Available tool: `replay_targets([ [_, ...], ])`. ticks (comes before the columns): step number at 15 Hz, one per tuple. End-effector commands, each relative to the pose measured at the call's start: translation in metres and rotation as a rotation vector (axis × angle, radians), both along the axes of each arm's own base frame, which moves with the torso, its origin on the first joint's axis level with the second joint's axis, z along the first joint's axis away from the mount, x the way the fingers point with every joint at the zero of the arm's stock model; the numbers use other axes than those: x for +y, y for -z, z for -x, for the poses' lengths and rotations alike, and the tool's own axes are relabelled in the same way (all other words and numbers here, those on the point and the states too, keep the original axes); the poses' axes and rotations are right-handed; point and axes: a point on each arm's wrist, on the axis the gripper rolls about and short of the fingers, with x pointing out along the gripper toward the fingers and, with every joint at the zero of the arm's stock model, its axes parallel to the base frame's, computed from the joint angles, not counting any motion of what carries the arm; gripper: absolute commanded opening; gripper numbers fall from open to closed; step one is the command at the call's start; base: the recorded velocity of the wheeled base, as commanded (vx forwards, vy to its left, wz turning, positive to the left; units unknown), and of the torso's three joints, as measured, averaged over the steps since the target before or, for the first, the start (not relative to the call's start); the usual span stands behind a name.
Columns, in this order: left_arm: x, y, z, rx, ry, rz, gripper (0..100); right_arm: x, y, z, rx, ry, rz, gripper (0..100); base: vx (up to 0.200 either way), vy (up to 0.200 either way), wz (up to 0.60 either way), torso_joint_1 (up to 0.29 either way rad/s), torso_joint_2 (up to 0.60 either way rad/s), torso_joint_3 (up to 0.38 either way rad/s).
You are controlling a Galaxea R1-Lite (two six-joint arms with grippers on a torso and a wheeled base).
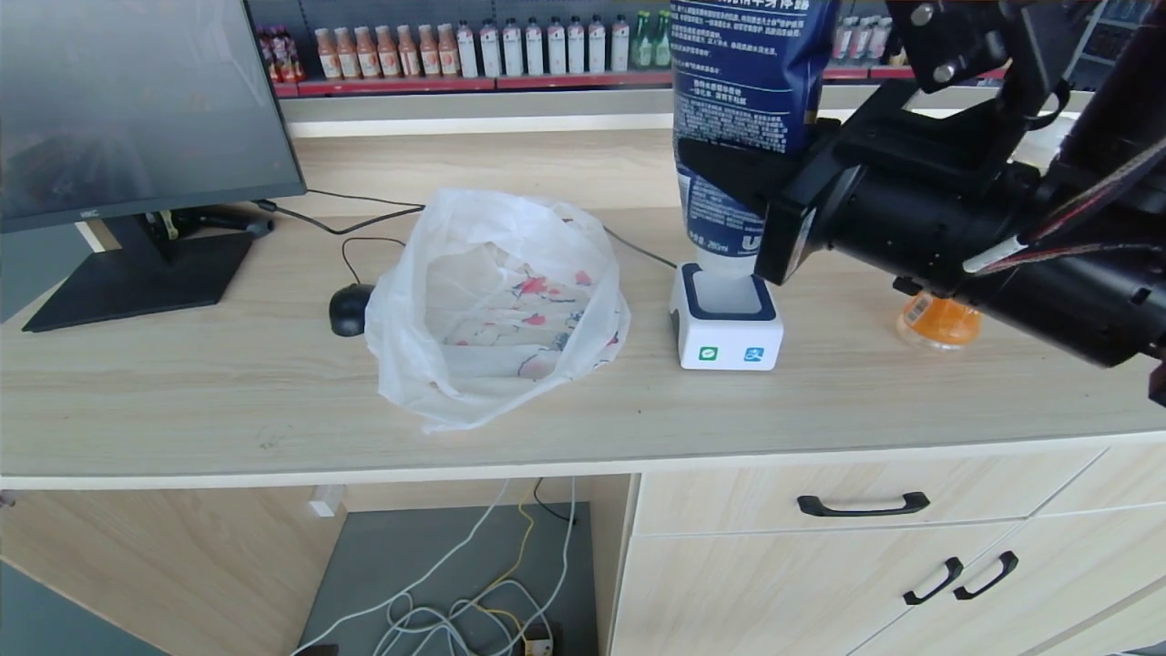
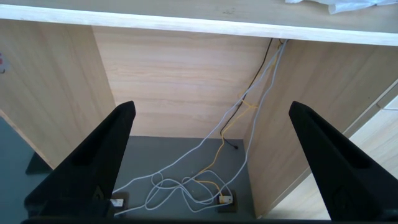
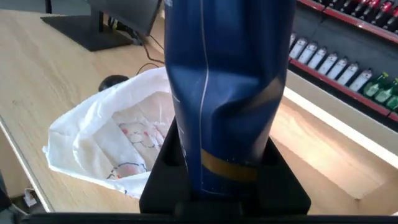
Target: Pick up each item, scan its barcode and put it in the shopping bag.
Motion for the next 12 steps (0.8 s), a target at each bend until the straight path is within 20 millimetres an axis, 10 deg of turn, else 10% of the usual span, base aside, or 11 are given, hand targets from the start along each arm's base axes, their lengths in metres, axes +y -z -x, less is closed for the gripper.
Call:
replay_targets([
  [1, 0.0, 0.0, 0.0, 0.0, 0.0, 0.001, 100, -0.016, 0.004, 0.015, 0.054, 0.0, -0.086, 0, 0.0, 0.0, 0.0, 0.0, 0.0, 0.0],
  [12, 0.0, 0.0, 0.0, 0.0, 0.0, -0.001, 100, -0.045, 0.044, 0.014, 0.154, 0.25, -0.408, 0, 0.0, 0.0, 0.0, 0.0, 0.0, 0.0],
])
